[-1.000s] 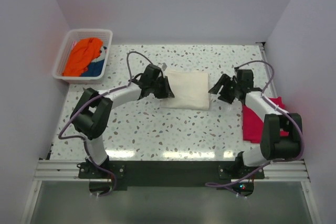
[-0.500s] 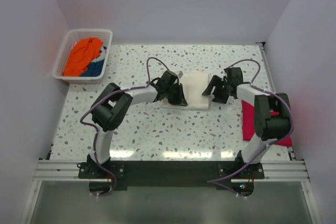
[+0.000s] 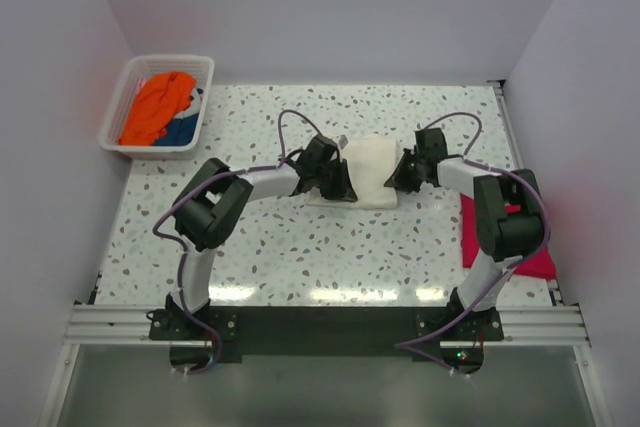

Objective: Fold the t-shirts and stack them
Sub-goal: Neatly place the folded tshirt to the corner

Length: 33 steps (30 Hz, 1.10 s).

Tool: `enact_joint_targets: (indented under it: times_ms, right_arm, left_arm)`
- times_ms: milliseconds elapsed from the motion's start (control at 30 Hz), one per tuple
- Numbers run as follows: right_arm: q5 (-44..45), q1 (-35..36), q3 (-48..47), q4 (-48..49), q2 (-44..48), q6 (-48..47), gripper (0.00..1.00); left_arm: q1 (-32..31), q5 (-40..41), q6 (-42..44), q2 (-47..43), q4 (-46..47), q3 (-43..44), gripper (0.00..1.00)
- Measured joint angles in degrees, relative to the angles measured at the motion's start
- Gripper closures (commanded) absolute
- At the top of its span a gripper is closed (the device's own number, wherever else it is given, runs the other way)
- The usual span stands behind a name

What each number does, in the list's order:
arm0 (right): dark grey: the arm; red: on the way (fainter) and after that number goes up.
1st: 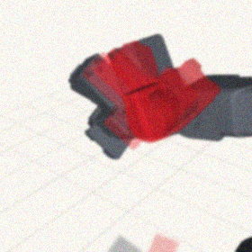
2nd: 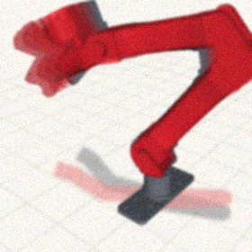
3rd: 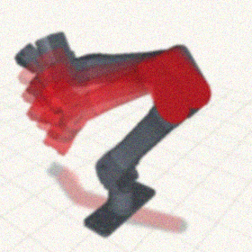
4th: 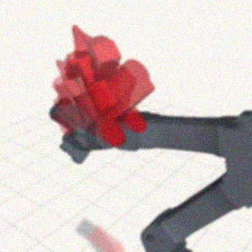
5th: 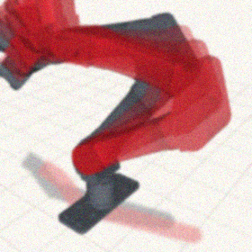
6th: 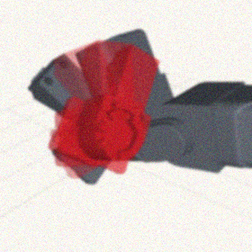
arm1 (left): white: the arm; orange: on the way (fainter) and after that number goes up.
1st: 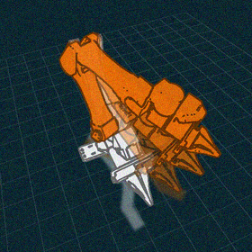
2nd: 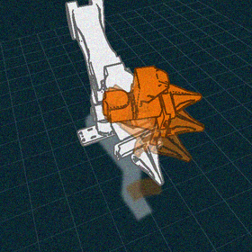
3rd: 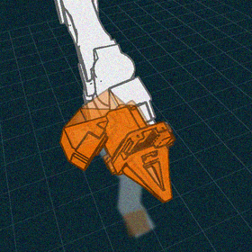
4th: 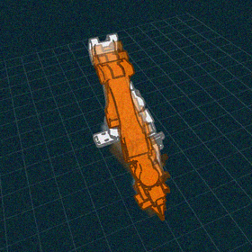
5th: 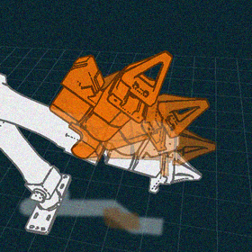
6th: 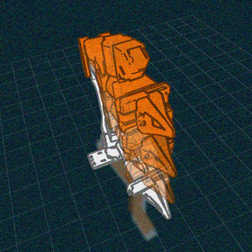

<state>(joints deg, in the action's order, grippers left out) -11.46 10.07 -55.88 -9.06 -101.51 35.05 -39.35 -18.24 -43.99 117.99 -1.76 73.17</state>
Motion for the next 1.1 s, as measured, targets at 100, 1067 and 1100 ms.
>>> enact_joint_targets:
  times_ms: [100, 1067, 1100]
  right_arm:
    - [0.1, 0.1, -1.7, -0.6, -1.7, 0.9, 1.0]
    - [39.8, -2.0, -37.6, -42.9, -7.5, 11.8, 1.0]
    - [41.3, -2.7, -39.6, -45.2, -8.4, 12.7, 1.0]
  left_arm:
    - [0.0, 0.2, 0.1, 0.0, -0.8, 0.6, 0.85]
    - [1.2, 3.9, 7.3, -19.5, -20.7, 7.1, 0.83]
    - [1.2, 3.9, 7.6, -19.9, -20.9, 7.1, 0.83]
